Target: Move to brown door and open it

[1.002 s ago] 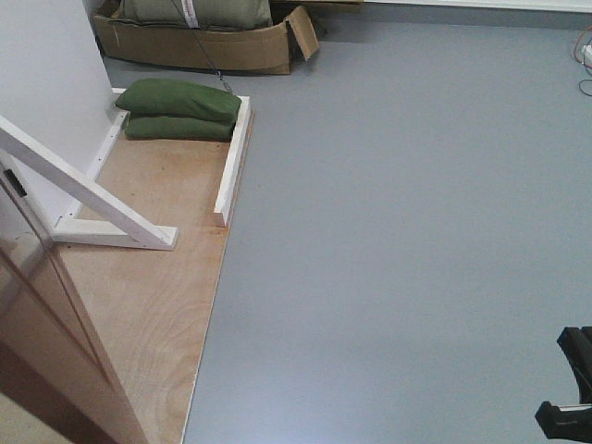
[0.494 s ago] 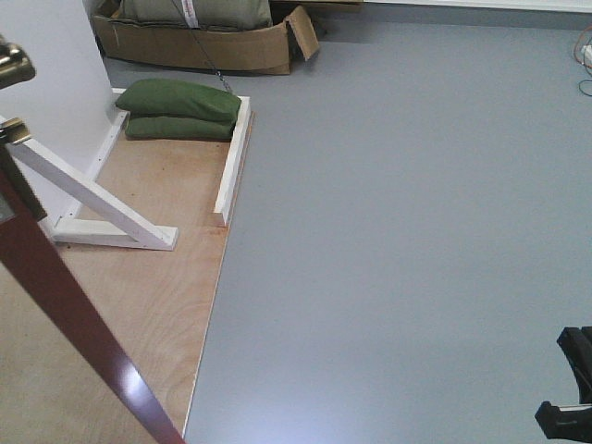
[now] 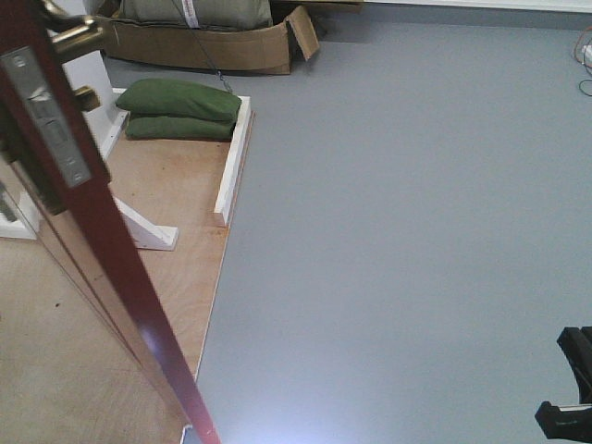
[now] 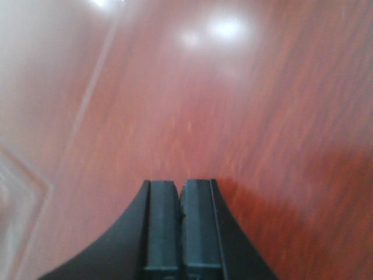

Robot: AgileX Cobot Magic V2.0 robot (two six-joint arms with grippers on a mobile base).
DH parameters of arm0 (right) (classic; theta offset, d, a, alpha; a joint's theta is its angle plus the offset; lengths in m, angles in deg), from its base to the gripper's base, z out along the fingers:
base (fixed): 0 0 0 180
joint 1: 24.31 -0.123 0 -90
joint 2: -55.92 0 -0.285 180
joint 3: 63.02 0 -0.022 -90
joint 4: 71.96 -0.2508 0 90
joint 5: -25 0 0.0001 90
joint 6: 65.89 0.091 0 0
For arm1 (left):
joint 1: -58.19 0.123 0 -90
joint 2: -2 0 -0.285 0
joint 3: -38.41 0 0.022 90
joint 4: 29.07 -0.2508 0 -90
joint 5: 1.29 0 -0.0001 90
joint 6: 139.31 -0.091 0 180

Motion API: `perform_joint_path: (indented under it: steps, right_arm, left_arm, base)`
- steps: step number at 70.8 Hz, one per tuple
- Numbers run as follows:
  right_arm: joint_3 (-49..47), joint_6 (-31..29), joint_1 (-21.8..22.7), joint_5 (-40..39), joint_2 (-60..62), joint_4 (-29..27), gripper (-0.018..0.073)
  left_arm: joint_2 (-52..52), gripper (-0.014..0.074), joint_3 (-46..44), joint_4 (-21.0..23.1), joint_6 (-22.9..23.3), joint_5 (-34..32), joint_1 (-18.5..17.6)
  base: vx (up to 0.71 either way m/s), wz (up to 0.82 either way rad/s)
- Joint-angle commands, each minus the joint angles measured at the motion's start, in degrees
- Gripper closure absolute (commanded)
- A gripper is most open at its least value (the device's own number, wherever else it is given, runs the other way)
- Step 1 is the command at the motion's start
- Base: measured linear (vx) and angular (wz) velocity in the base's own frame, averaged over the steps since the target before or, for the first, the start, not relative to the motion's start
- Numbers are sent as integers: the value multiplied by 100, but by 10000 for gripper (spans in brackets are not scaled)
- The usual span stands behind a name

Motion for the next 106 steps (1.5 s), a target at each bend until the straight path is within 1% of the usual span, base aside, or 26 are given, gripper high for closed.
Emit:
perform_joint_path:
  steps: [1,16,26,32,106]
  right_arm:
    - [11,-63,5,-462,90,30,559]
    - [11,-63,5,-462,90,30,559]
    - [11,-63,5,-462,90,30,559]
    - [11,-63,5,-462,90,30,559]
    - [11,-63,5,-462,90,30,559]
  left_arm:
    - [132,580,-151,439,-21,385,-150]
    - [393,580,-151,434,-23,398,-478]
    - [535,580,-151,434,-28,516,-608]
    - [610,580,-151,434,-28,681,-609]
    - [681,580,-151,434,-20,676,-609]
  base:
    - [0,0]
    - [0,0]
    - [0,0]
    - [0,0]
    - [0,0]
